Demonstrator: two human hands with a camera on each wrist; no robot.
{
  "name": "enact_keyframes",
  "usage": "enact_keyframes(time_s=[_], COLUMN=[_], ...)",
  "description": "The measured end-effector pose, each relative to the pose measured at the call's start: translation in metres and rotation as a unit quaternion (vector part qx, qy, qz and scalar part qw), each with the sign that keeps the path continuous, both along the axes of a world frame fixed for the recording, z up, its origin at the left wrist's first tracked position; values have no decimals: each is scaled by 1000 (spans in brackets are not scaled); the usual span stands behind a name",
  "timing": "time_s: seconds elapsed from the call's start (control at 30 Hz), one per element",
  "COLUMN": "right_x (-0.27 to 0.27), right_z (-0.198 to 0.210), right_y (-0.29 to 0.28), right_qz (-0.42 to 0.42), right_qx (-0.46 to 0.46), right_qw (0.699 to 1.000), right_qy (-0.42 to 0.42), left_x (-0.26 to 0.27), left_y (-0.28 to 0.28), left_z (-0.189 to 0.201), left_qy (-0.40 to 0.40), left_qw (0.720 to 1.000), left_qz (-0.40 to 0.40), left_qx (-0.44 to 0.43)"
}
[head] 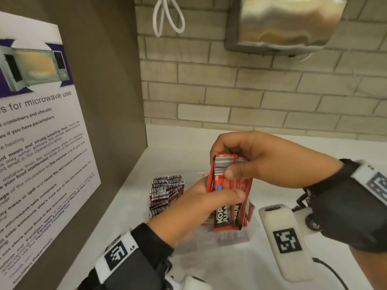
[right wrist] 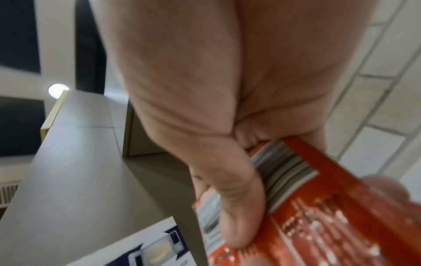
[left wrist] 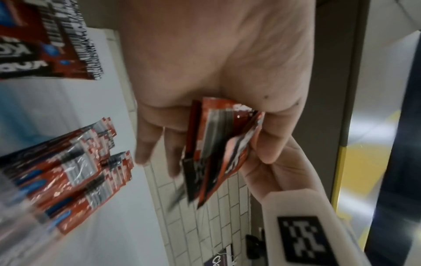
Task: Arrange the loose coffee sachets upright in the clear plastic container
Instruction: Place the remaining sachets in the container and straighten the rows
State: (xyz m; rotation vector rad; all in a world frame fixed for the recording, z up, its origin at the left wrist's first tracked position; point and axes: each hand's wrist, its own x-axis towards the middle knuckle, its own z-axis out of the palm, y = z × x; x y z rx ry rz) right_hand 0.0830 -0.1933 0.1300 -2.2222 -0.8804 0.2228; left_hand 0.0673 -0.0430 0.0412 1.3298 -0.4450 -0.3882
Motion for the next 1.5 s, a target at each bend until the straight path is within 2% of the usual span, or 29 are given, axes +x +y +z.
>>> enact_keyframes(time_s=[0.17,0.33,0.47,0.57,0.67,0.73,0.87,1.03,1.1,1.17,1.23,1.37,1.5], right_x=[4,4,-1,-13,-25,-25,-16,-7,-4,-5,-7,-5,-4], right_z=[-11,-28,-40,-54,-73,-81,-84,-84,-84,-87,-90,-86,-80], right_y=[18,30,30,27,35,42,45,44,41,37,32,20,8], right_qz=[-24,-97,-139,-183,-172,-164,-177,-192,-188,-163,-129,-81,-45], right_qx=[72,92,178,277,252,256,327,369,344,270,223,254,245], right_qw=[997,989,970,942,952,952,926,907,920,949,966,964,967], right_qy=[6,-68,-87,-51,4,29,65,62,21,-28,-41,1,60], left_x=[-6,-12,-13,-10,-9,-10,-19,-19,-17,-16,-15,-14,-14], left_y=[9,15,22,25,25,25,25,25,21,16,10,5,13], left_z=[-4,-4,-3,2,9,12,12,6,10,15,21,23,23], left_qy=[89,140,126,83,57,46,46,88,97,95,87,65,32], left_qw=[992,980,976,969,959,957,959,935,923,912,906,906,885], left_qz=[7,28,73,146,201,209,216,296,326,349,362,384,449], left_qx=[-90,-142,-165,-180,-192,-194,-179,-172,-178,-192,-200,-164,-116])
